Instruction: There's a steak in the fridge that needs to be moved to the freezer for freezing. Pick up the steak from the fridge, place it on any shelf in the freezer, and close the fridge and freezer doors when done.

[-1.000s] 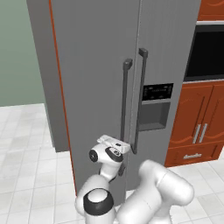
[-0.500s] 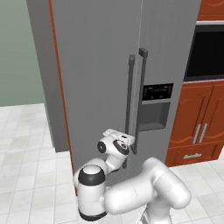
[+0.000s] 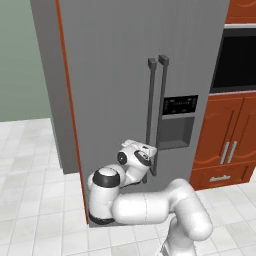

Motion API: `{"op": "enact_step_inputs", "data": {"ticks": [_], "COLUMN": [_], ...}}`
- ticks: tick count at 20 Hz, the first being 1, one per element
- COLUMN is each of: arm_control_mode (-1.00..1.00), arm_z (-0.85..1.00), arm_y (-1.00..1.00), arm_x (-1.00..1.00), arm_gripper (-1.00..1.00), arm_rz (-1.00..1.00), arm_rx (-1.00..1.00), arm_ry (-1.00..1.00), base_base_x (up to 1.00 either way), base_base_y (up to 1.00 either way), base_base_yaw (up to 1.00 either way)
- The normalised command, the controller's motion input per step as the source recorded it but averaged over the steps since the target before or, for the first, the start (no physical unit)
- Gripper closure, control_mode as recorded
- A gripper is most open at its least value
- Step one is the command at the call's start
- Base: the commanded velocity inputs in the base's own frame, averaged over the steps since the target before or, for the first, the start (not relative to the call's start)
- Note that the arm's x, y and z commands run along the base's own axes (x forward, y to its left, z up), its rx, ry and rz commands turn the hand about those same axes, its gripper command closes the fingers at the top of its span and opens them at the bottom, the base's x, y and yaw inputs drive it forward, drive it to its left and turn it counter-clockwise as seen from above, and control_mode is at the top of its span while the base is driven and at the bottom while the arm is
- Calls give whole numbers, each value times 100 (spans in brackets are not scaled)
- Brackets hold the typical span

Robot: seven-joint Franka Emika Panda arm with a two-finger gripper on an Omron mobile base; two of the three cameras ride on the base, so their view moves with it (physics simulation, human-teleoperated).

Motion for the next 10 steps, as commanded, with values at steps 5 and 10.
{"op": "enact_step_inputs", "data": {"ticks": [5, 10], "arm_control_mode": [-100, -100], "arm_z": [0, 0], "arm_y": [-11, -4], "arm_x": [71, 75], "arm_gripper": [-100, -100], "arm_rz": [1, 0], "arm_rx": [0, 0], "arm_ry": [0, 1], "base_base_x": [0, 0], "base_base_y": [0, 0], "base_base_yaw": [0, 0]}}
